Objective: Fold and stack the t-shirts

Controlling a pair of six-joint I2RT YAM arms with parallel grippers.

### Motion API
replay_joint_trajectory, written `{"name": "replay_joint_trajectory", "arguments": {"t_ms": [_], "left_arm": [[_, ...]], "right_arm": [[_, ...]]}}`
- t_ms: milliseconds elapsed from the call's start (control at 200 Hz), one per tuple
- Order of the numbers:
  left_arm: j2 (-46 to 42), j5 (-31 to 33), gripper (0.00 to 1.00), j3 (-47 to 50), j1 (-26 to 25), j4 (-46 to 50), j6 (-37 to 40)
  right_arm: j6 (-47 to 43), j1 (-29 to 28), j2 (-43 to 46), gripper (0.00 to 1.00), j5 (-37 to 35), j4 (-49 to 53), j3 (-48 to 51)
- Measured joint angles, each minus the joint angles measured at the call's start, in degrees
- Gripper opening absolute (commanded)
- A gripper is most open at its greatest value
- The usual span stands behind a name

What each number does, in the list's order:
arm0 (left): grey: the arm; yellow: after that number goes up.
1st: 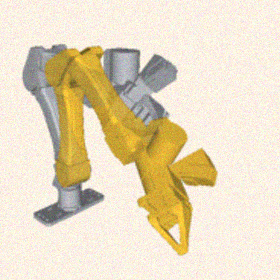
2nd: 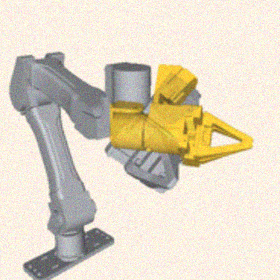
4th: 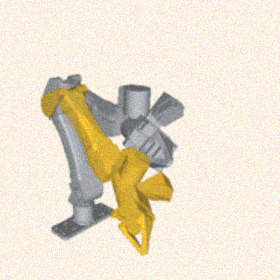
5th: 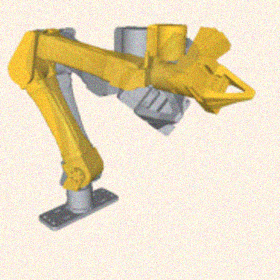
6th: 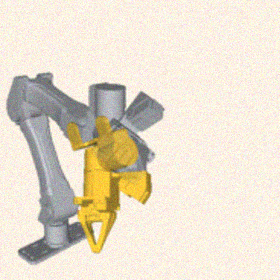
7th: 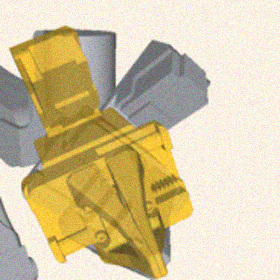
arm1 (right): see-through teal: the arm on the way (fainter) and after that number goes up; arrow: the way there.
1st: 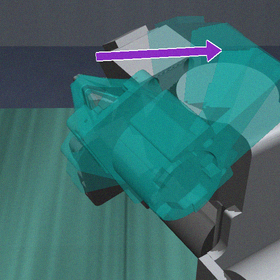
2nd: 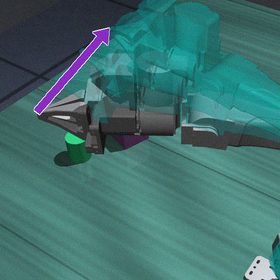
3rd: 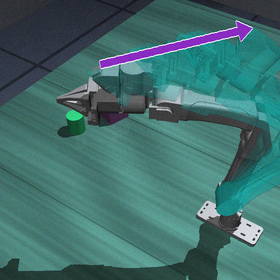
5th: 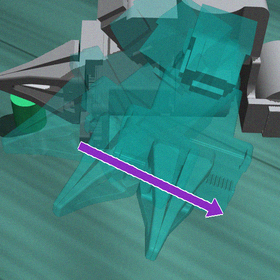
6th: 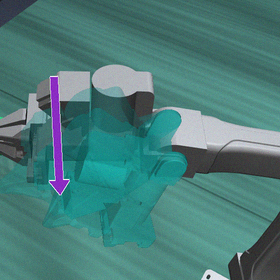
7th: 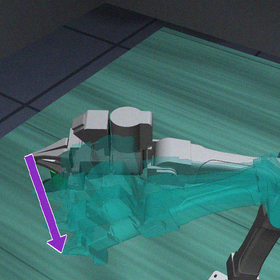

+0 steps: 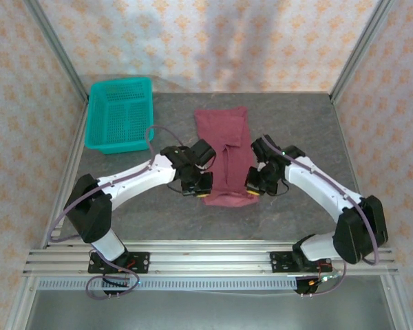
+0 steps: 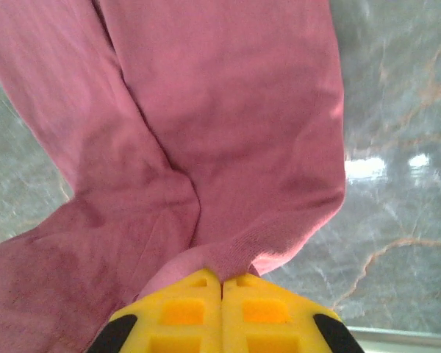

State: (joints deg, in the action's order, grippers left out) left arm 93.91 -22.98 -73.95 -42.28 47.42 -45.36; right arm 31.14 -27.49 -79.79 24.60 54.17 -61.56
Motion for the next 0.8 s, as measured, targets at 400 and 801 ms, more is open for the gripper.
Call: {"name": "replay_joint_trajectory", "arguments": {"t_ms": [400,801], "left_arm": [[6.69,-0.07,0.0,-10.86,8.87,3.41,7.41],[18.1,-0.52,0.0,-21.7,13.16,6.34,14.01]], "right_arm": [[-6.38,5.46,-13.73,0.0,-2.34,0.72,-15.8],[-8.94,8.59,-23.85,0.0,-2.78,1.4,-26.47]]}}
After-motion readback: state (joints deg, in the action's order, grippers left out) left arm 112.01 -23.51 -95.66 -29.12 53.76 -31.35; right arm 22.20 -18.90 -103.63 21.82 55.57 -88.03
